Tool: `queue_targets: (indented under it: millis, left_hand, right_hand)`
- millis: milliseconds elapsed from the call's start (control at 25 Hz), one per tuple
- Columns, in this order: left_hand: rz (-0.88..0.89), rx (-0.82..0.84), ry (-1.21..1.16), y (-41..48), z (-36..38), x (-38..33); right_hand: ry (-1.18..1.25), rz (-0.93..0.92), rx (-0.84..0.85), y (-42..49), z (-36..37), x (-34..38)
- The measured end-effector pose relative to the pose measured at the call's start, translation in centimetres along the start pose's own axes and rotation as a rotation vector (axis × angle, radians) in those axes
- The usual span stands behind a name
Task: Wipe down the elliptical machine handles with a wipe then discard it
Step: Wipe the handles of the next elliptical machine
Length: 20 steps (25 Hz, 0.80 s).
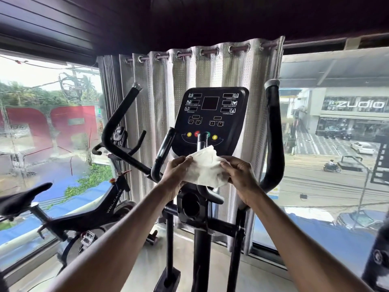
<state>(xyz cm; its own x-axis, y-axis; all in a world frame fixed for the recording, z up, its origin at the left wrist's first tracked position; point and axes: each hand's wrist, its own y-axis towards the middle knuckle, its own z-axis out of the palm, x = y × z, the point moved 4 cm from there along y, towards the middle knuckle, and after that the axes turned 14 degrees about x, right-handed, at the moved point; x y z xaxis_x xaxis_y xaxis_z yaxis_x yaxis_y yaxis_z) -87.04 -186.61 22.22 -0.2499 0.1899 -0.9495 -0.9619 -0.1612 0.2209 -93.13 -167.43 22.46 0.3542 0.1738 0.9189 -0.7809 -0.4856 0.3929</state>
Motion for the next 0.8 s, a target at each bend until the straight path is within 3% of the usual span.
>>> queue_targets:
  millis: [320, 800]
  left_hand:
    - [0.005, 0.072, -0.093, -1.1, 1.1, -0.5]
    - [0.087, 0.108, 0.236, -2.5, 1.2, -0.3]
  right_hand:
    - [0.010, -0.029, 0.081, -0.8, -1.0, 1.5]
    - [0.117, -0.021, 0.074, -1.3, -1.1, 1.5]
